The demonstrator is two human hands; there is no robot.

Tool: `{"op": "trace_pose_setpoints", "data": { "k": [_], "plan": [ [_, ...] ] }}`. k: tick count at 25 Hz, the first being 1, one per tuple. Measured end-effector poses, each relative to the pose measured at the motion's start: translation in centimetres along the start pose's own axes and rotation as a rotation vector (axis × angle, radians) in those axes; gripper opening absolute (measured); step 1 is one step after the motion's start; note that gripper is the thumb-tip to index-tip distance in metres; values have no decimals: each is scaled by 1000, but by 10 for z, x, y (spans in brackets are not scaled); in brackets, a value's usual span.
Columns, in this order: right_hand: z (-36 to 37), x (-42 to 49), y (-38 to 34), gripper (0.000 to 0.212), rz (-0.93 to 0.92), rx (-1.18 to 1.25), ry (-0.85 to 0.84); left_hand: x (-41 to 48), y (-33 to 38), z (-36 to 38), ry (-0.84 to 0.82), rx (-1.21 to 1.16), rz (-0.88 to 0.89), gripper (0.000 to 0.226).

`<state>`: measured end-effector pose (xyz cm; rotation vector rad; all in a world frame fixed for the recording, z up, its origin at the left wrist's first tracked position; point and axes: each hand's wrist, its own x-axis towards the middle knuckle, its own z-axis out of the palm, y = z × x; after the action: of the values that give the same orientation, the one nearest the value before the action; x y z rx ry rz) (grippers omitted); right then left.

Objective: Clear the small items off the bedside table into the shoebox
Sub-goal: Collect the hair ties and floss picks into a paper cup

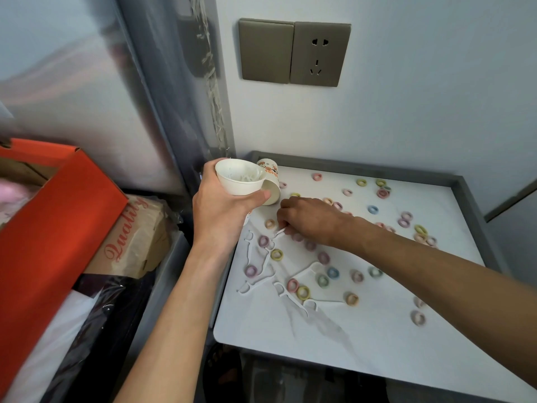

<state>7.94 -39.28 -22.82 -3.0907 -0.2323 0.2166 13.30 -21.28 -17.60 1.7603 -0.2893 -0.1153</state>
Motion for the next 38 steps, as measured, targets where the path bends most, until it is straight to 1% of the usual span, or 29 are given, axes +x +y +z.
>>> {"op": "trace_pose_setpoints", "data": {
  "k": [3, 6, 8, 11, 13, 14, 15, 18, 21, 23, 27, 28, 29, 31, 32, 33, 35, 38],
  "plan": [
    [3, 1, -1, 21, 14, -134, -56, -1, 1, 0, -6, 7, 1, 72],
    [4, -1, 1, 26, 27, -143, -68, -2, 0, -1, -8, 14, 0, 73],
    [-7, -7, 2, 17, 112, 19, 17, -1, -2, -1, -41, 20, 2, 73],
    [-37, -27, 8, 8, 292, 277, 236, -3, -7, -1, -152, 89, 53, 71],
    [-59, -51, 5, 5, 328, 513, 424, -10, -6, 2, -242, 173, 114, 69],
    [-70, -63, -1, 6, 316, 604, 487, -14, -5, 5, -284, 209, 141, 69],
    [-78, -72, -9, 7, 295, 654, 505, -18, -5, 7, -324, 232, 162, 69],
    [-89, -79, -35, 6, 224, 624, 400, -30, -3, 13, -408, 241, 179, 69],
    [-89, -76, -49, 20, 205, 651, 339, -40, -2, 15, -448, 206, 170, 69],
    [-86, -81, -50, 21, 235, 712, 393, -44, -1, 14, -451, 187, 170, 73],
    [-70, -102, -46, 11, 324, 776, 638, -49, -3, 9, -429, 135, 158, 74],
    [-63, -108, -46, 12, 350, 758, 631, -50, -4, 6, -420, 120, 151, 72],
    [-53, -116, -47, 13, 351, 701, 539, -50, -6, 3, -406, 111, 143, 70],
    [-28, -132, -51, 14, 307, 510, 231, -50, -10, -3, -371, 115, 129, 68],
    [-16, -138, -55, 18, 300, 417, 109, -49, -12, -7, -352, 123, 123, 69],
    [-4, -141, -59, 22, 302, 347, 33, -49, -14, -11, -337, 131, 120, 70],
    [10, -142, -62, 21, 299, 271, 4, -48, -16, -16, -317, 139, 118, 72],
    [16, -137, -65, 9, 264, 216, 28, -50, -16, -21, -296, 137, 118, 74]
  ]
}}
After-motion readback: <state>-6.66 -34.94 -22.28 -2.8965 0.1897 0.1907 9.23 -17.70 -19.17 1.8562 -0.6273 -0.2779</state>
